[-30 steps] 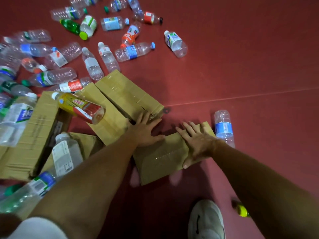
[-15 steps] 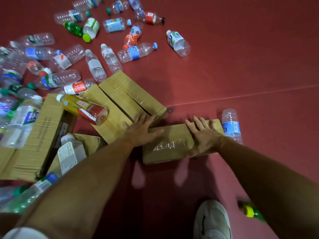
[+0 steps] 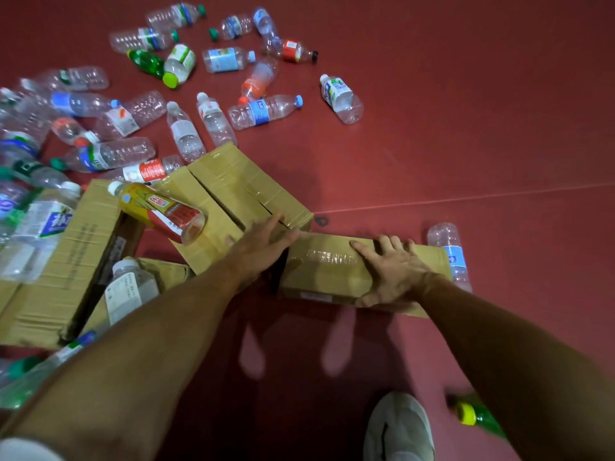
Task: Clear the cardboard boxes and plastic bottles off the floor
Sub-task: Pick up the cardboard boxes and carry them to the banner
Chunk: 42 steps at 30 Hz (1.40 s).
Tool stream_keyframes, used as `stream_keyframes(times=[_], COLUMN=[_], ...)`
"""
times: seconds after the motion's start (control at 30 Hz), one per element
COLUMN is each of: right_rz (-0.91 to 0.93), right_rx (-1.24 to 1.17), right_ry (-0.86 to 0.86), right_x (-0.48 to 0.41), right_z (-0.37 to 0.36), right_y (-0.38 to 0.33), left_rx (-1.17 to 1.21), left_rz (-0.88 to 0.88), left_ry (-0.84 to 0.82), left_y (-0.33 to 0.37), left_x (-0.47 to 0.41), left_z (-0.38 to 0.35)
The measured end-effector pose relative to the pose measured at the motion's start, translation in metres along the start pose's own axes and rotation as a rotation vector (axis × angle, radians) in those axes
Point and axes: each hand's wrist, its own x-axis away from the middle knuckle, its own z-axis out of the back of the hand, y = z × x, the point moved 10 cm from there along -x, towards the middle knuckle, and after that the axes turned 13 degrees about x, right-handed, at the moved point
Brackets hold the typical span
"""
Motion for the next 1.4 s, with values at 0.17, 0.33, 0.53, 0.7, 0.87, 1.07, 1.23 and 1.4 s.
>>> stream_keyframes(times=[0.17, 0.33, 0.53, 0.7, 0.87, 1.07, 1.23, 1.4], right_rz=[-0.189, -0.331, -0.459, -0.531, -0.644, -0.813, -0.853, -0.838], right_rx=[-0.242, -0.468, -0.679, -0.840, -0.947, -0.839, -0.784, -0.770], right_ry=[0.084, 0.134, 0.128, 0.139, 0.135, 0.068, 0.010, -0.032], right_x=[0.010, 0.014, 0.011, 0.007, 0.019, 0.030, 0.025, 0.022], right_z=[0.009, 0.016, 0.012, 0.015, -0.001, -0.024, -0.030, -0.040], right_y=[0.032, 0.055, 0.061, 0.080, 0.100, 0.111, 0.104, 0.089], left_rx=[0.005, -0.028, -0.149, -0.254, -0.383, -0.520, -0.522, -0.514], left_rz=[-0.019, -0.008, 0.006, 0.028, 0.003, -0.056, -0.046, 0.057], left_ry=[0.112, 0.129, 0.056, 0.023, -0.048, 0.058, 0.102, 0.077], left_y=[0.003, 0.006, 0.013, 0.017, 0.028, 0.042, 0.049, 0.035], left_x=[-0.010, -0.016, -0.017, -0.037, -0.060, -0.069, -0.081, -0.092], left_z=[0.020, 0.021, 0.007, -0.003, -0.028, -0.040, -0.026, -0.023])
